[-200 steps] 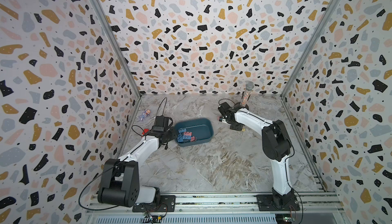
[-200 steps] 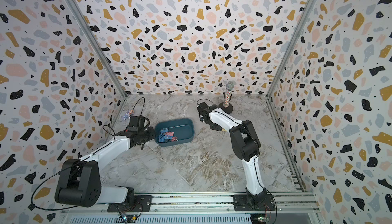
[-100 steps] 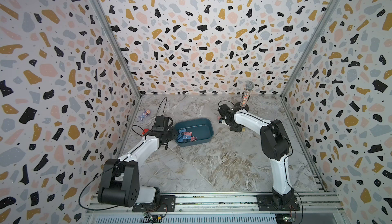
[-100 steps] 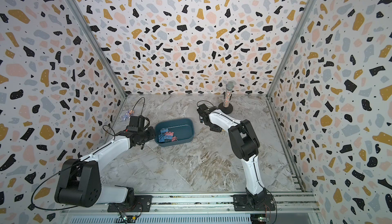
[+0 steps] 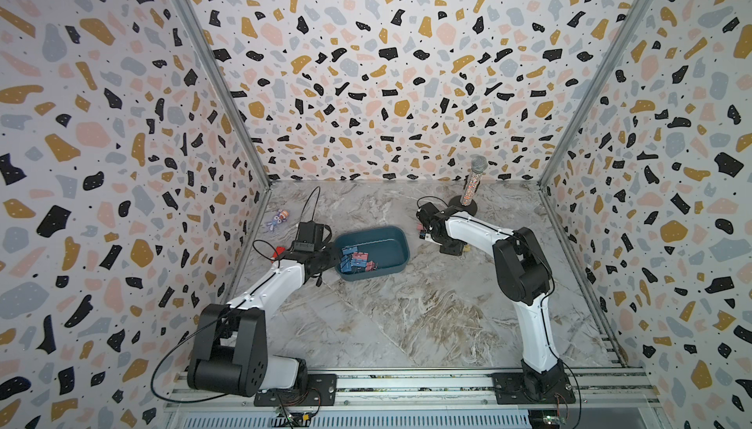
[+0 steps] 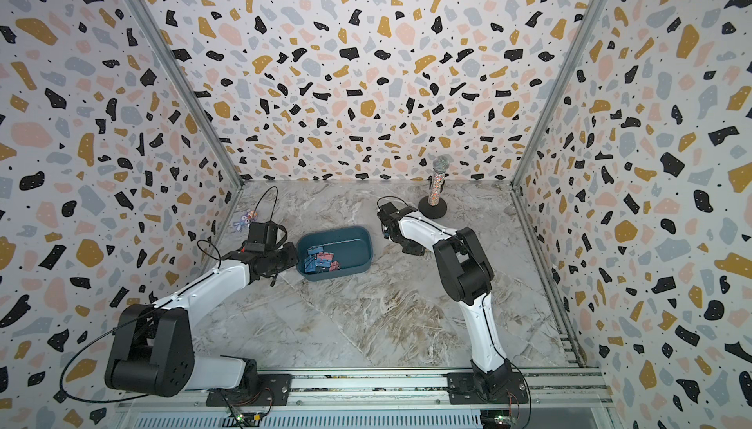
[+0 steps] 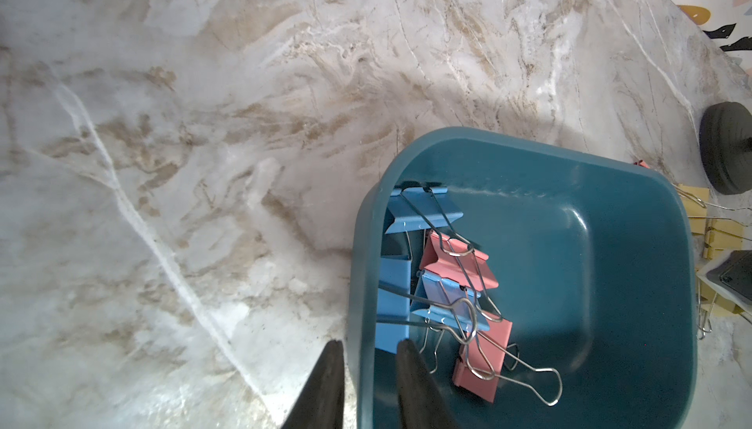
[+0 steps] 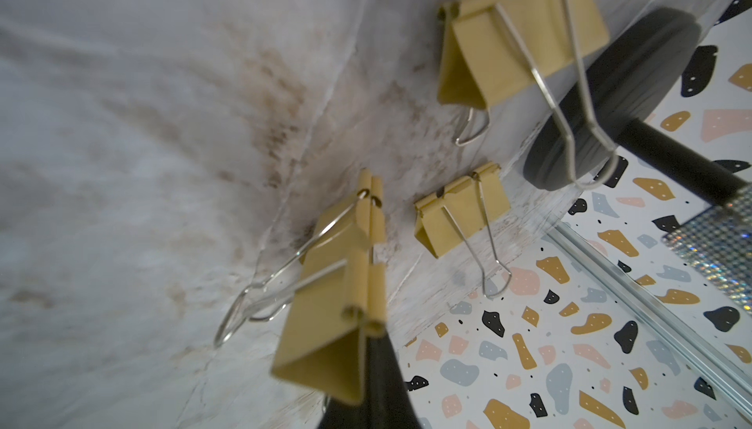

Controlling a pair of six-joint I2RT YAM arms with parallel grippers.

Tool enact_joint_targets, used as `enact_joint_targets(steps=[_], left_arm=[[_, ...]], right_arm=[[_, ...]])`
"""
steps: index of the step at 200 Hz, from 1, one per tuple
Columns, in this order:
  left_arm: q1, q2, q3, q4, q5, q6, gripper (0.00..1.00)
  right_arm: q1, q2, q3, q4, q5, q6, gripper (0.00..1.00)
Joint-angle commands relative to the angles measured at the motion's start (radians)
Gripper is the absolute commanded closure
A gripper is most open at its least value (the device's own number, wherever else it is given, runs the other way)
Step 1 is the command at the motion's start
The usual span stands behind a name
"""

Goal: Take out the binder clips from the storage box
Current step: Place the binder clip at the center of the board.

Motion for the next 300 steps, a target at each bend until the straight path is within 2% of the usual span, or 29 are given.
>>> enact_joint_targets(steps=[1,135,192,237,300], left_arm=[[0.005,-0.017,-0.004,0.022,0.004,0.009,0.73],[0.004,-0.019,-0.006,0.022,0.003,0.011,0.73],[0.004,-0.019,-0.007,0.022,0.003,0.011,0.73],[0.004,-0.021,-0.008,0.023,0.003,0.009,0.73],[0.004,-0.022,-0.008,0.023,0.001,0.011,0.73]], right_arm=[[-0.001,-0.009,0.007,-0.012,-0.004,0.013,1.0],[-0.001,-0.02,-0.006,0.0,-0.053,0.011,0.86],[-0.001,-0.045,-0.032,0.033,-0.068,0.007,0.86],[-0.001,-0.055,-0.04,0.044,-0.079,0.01,0.91],[-0.001,-0.065,-0.033,0.045,-0.076,0.02,0.89]])
